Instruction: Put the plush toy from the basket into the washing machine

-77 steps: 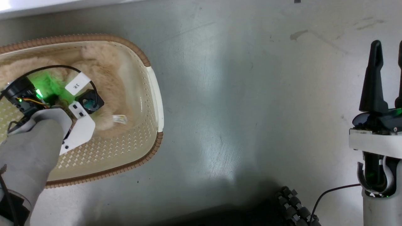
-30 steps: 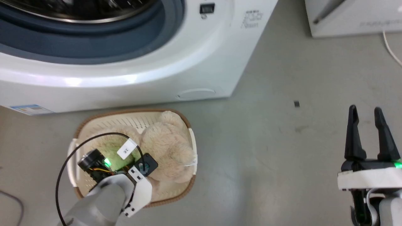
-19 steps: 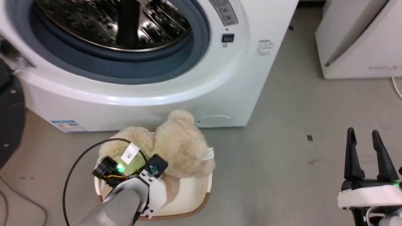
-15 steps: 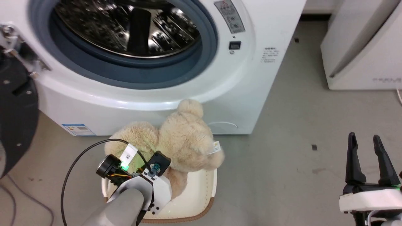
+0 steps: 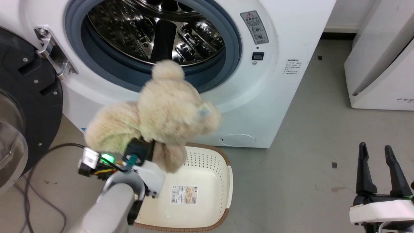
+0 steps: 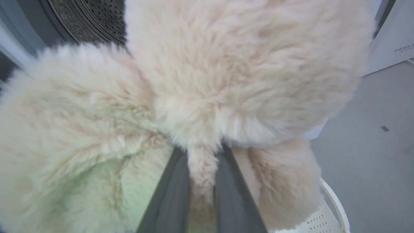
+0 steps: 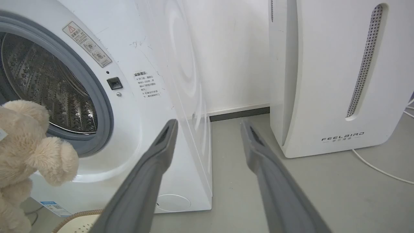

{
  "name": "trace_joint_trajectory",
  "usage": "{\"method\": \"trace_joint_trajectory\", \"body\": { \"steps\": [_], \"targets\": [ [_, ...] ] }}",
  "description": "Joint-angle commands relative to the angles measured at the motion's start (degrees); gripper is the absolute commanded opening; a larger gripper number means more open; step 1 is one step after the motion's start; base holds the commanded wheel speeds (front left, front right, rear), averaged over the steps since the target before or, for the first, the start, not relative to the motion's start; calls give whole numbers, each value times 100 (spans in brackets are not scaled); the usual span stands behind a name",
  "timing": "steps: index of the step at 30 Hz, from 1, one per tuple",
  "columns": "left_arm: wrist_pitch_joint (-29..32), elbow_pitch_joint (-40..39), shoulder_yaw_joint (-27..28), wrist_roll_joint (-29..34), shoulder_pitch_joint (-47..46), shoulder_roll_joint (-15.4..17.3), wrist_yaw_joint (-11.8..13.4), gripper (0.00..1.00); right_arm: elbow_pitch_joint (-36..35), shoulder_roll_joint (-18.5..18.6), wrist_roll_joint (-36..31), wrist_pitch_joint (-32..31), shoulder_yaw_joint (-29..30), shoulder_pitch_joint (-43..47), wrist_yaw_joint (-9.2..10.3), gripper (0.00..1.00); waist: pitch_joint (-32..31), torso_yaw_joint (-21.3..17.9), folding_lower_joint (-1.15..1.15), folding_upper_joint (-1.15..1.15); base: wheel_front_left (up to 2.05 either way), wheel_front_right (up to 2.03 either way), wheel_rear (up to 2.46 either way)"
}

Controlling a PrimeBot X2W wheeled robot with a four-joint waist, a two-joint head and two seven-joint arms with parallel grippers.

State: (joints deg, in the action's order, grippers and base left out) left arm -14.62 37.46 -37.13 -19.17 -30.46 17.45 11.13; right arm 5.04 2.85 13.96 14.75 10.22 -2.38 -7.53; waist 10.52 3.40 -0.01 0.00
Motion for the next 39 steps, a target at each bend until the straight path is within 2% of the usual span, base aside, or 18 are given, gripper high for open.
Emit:
{"method": "trace_joint_trajectory", "body": {
  "steps": [1, 11, 20, 32, 39],
  "targets": [
    [-37, -141, 153, -34, 14, 19, 55, 0, -11, 3, -68, 25, -24, -5, 4, 100, 55, -18, 1, 0, 0, 0, 0],
    [-38, -594, 1213, 91, -436, 39, 5, 0, -79, 3, -39, 25, -64, -410, 4, 100, 755, -358, 1, 0, 0, 0, 0],
    [-38, -409, 1954, 291, -1141, 110, -228, 0, -109, 3, 48, 25, -81, -739, 4, 100, 1436, -753, 1, 0, 0, 0, 0],
    [-38, 24, 2381, 565, -2412, 279, -403, 0, -160, 3, 253, 25, -154, -1186, 4, 100, 2242, -1197, 1, 0, 0, 0, 0],
    [-38, 373, 2631, 614, -3229, 575, -474, 0, -166, 3, 444, 25, -279, -1359, 4, 100, 2661, -1545, 1, 0, 0, 0, 0]
  ]
}}
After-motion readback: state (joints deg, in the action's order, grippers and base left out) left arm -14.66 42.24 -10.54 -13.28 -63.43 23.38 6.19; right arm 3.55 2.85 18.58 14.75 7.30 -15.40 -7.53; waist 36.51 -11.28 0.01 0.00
